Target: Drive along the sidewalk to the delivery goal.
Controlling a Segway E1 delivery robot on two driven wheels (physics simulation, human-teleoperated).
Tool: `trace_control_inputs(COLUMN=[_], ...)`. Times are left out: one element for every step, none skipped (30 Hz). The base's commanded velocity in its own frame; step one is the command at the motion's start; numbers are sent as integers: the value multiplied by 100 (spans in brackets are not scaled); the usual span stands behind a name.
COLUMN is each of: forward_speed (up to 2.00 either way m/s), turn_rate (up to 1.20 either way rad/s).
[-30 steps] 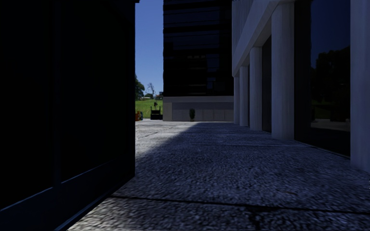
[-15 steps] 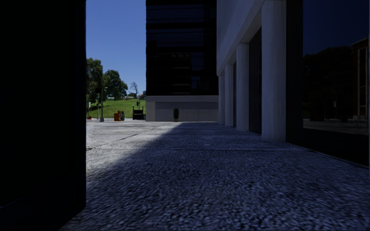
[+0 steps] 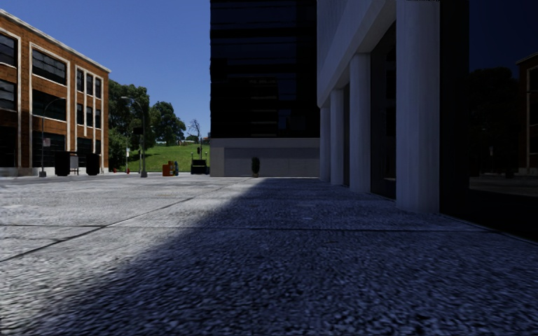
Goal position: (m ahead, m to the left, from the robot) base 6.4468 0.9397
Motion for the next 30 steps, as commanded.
trace_control_inputs(forward_speed=[155, 155, 156, 156, 157, 157, 157, 157, 157, 158, 158, 158, 158, 158, 159, 159, 159, 159, 159, 159, 159, 159, 159, 164, 166, 167, 167, 167, 168, 168], turn_rate=[0, 0, 0, 0, 0, 0, 0, 0, 0, 0, 0, 0, 0, 0, 0, 0, 0, 0, 4, 7, 13, 13, 22, 30, 32, 32, 32, 33, 33, 33])
